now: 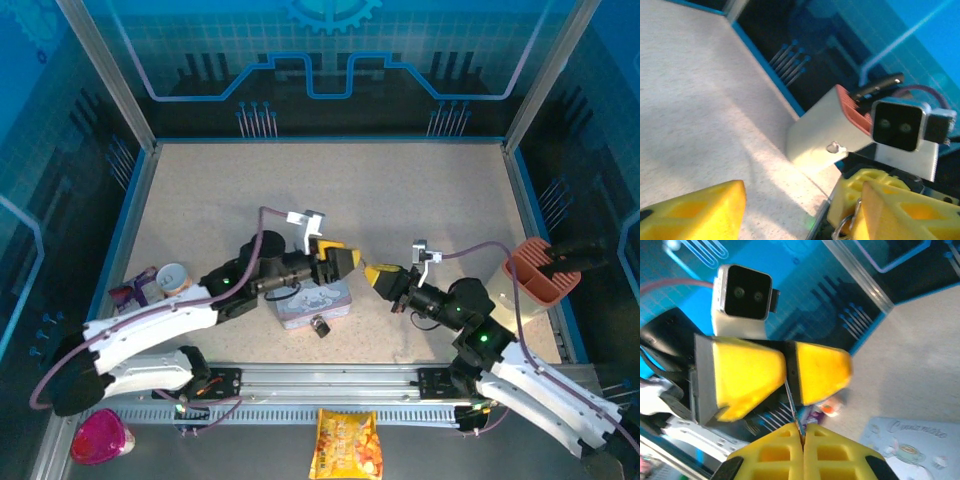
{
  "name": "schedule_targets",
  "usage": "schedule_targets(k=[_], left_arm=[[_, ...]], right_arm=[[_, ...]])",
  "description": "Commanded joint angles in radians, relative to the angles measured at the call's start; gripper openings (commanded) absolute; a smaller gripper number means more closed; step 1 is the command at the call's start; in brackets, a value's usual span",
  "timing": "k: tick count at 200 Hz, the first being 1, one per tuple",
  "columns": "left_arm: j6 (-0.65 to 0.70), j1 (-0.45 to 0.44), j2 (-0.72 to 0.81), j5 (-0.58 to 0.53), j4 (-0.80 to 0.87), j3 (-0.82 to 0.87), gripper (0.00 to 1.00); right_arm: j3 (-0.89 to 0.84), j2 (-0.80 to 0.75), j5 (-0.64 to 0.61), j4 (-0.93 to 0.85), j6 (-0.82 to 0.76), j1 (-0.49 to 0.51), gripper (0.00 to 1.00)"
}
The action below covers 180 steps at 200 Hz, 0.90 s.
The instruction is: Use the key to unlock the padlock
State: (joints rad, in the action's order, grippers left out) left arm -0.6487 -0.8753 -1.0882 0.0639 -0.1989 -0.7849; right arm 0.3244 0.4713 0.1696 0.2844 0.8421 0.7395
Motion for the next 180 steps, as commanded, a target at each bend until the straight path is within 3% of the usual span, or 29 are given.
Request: schedule_targets(k=[1,25,55,79,119,142,180], left_arm=[[-0.029,0.059,0.179,-0.080,0.307,0.025,0.69],[-0.009,0.060,0.247,-0.230,0.716,-0.068,0.76],[-0.084,0.041,0.139,-0.219,1.052,-0.225,0.72],[-0.172,-0.075,0.016,-0.233,1.202,-0.301,0.70],[-0.359,-0.318,-0.200,-0.320,1.329,-0.378,0.68],[-0.487,-0.349,-0.245,-0.318,1.290,-0.326,0.67],[-0.570,-0.352,-0.284,-0.329,1.106,-0.243,0.66]], right_arm=[[0.120,-0.055,-0.101,-0.438,-0.175,0.009,0.00],[0.165,-0.087,-0.182,-0.662,-0.233,0.009,0.00],[0.198,-0.054,-0.214,-0.759,-0.245,0.009,0.00],[0.194,-0.033,-0.254,-0.774,-0.226,0.009,0.00],[0.162,-0.025,-0.253,-0.728,-0.190,0.012,0.00],[0.153,-0.013,-0.237,-0.698,-0.179,0.012,0.00],[0.142,0.000,-0.227,-0.671,-0.172,0.014,0.00]])
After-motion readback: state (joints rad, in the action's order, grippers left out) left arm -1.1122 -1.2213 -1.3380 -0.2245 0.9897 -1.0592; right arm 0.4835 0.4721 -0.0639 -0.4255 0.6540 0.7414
